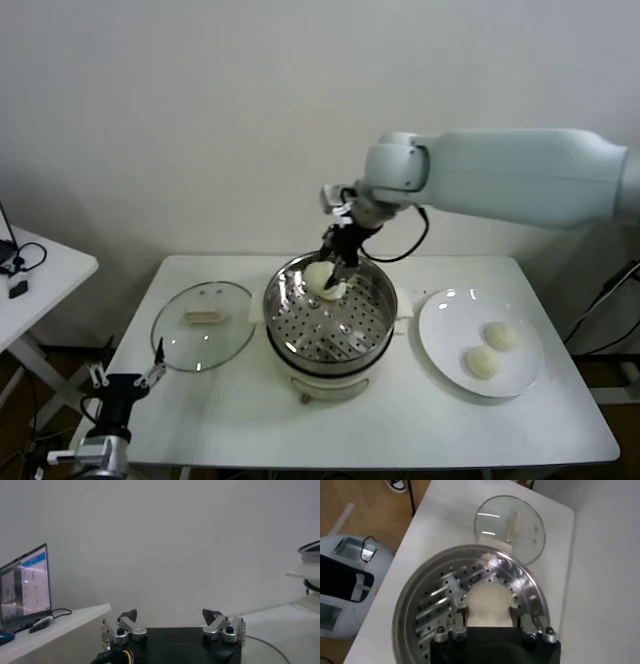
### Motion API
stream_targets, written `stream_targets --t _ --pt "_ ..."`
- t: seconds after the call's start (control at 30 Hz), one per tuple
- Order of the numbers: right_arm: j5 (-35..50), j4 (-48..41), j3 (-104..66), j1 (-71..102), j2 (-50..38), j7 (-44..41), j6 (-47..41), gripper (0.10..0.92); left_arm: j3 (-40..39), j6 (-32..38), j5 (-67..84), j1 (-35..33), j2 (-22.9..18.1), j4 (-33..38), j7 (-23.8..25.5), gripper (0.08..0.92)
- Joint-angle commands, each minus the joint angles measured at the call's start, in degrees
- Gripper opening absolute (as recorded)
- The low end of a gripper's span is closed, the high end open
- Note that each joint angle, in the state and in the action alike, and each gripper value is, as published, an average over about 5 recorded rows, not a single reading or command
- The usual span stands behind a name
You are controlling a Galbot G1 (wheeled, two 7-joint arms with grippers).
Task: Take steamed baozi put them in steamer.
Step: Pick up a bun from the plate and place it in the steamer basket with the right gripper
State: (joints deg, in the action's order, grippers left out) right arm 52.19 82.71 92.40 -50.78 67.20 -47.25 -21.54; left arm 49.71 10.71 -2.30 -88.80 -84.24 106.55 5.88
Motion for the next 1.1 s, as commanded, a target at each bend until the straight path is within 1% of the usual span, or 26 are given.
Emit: stream_targets --t 0.03,0.17,0.37,0.53,0.7,0.83,1.0,1.1 --pt "-4.8 -3.7 -3.1 12.1 5.8 2.7 -1.7 0.585 0.1 0.2 0.0 -0.1 -0.1 -0.2 0.0 0.823" --pt "-8.9 -6.6 -4.1 14.3 6.2 2.6 -1.4 0.585 0.2 0.3 0.0 -0.3 0.0 -0.4 -0.1 0.823" --pt "-12.4 -10.1 -4.8 15.5 7.0 2.8 -0.8 0.585 0.2 0.4 0.0 -0.2 0.1 -0.5 -0.1 0.823" --pt "-12.2 -12.4 -5.4 16.5 7.8 2.9 -0.7 0.585 0.0 0.4 0.0 -0.2 0.2 -0.4 -0.1 0.823" --pt "-10.6 -12.6 -5.4 16.4 8.2 2.6 -0.6 0.593 0.0 0.5 0.1 -0.2 0.4 -0.5 -0.1 0.823" --pt "-9.0 -11.4 -5.5 15.4 7.4 2.5 -0.2 0.639 0.1 0.4 0.1 -0.3 0.3 -0.2 -0.1 0.823" --pt "-7.5 -8.0 -3.7 11.4 3.0 0.7 1.6 0.768 0.1 0.2 0.1 -0.2 0.2 0.2 0.0 0.823" --pt "-6.2 -5.5 -1.2 7.3 -1.7 -1.5 3.4 0.813 0.0 0.1 -0.1 -0.2 0.0 0.4 0.0 0.823"
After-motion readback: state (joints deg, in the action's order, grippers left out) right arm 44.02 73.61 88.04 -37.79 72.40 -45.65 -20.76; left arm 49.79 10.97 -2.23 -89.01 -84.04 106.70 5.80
